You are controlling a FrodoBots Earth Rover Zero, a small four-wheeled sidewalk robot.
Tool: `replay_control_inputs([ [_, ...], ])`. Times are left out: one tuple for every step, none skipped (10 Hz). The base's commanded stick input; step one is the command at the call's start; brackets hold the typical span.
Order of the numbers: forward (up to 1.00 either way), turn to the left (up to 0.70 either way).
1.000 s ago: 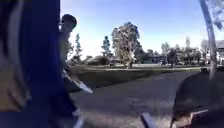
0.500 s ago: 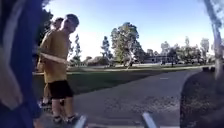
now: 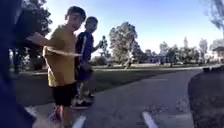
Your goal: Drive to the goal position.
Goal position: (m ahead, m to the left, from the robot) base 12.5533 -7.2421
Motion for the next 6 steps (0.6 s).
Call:
replay_control_inputs([
  [0.98,-0.39],
  [0.97,-0.39],
  [0.98,-0.39],
  [0.98,-0.39],
  [0.97,-0.39],
  [0.97,-0.39],
])
